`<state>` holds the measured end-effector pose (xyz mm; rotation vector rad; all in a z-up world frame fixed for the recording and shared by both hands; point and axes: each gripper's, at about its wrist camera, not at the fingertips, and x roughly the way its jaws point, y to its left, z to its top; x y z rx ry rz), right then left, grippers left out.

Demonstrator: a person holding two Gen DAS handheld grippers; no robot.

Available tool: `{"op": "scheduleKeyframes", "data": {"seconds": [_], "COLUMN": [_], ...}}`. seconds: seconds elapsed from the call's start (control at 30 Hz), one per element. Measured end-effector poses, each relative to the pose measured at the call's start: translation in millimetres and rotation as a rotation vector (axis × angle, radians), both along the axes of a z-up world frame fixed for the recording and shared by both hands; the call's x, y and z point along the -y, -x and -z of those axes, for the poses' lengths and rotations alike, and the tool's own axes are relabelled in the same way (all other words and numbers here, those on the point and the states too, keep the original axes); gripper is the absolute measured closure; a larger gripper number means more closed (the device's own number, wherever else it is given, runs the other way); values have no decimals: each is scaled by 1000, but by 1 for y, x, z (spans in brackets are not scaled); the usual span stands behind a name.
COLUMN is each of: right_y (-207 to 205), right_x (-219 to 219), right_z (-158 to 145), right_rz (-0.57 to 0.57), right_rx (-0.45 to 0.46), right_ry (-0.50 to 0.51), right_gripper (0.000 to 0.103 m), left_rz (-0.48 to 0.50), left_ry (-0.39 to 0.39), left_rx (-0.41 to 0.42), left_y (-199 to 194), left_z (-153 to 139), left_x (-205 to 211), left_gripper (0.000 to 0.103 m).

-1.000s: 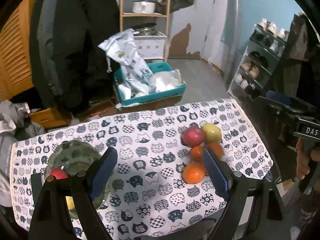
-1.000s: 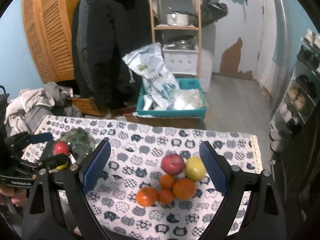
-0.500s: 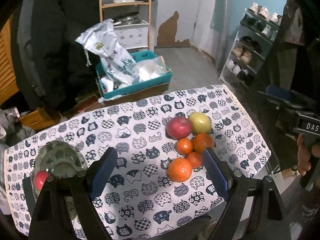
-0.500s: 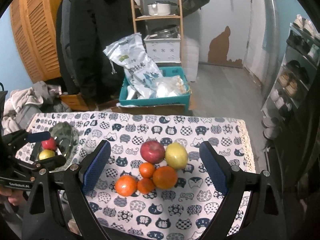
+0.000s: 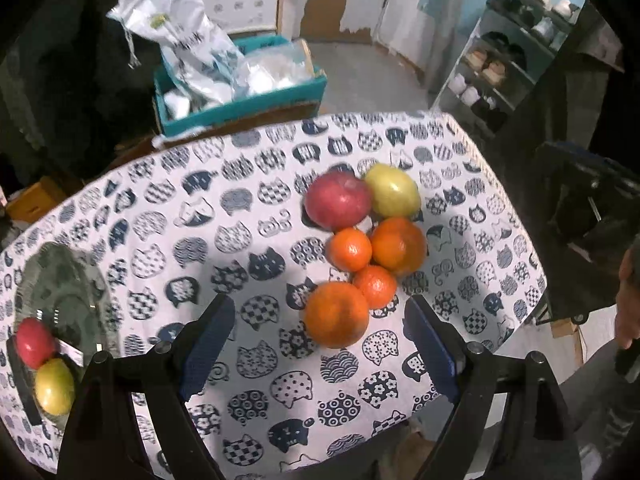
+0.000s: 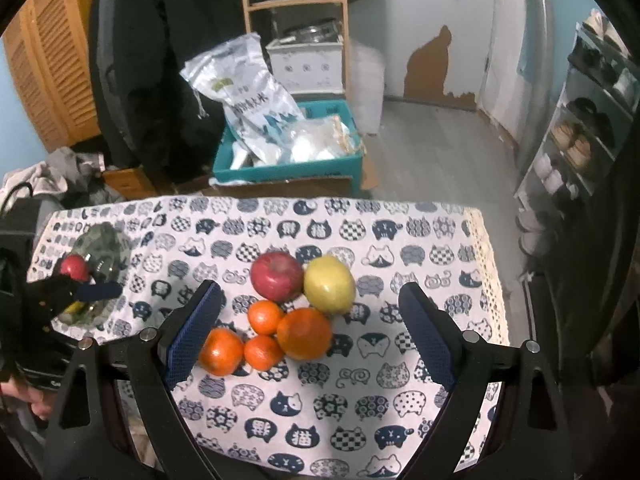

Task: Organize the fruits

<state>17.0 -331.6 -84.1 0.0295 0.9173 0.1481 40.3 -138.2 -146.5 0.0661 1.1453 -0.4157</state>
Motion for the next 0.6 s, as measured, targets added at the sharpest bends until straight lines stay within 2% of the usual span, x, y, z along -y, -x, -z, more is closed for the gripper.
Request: {"op": "scheduleKeyframes", "data": {"seconds": [0.23, 0.47, 0.6], "right_y": [-8, -16, -20], "right_x": [10, 19, 20], "right_z": [25, 55, 65], "right_rz": [25, 38, 46], "right_rx": [-56, -142, -163], "right_ry": [-2, -55, -37], "right_gripper": [13, 13, 13], "left_rz": [17, 35, 63], "left_ry": [-20, -55, -68], "left_rx": [-76, -115, -129], "left_y": [-4, -7, -10], "left_z": [38, 64, 77], "left_x": [12, 21, 27], "left_gripper": [15, 15, 15]}}
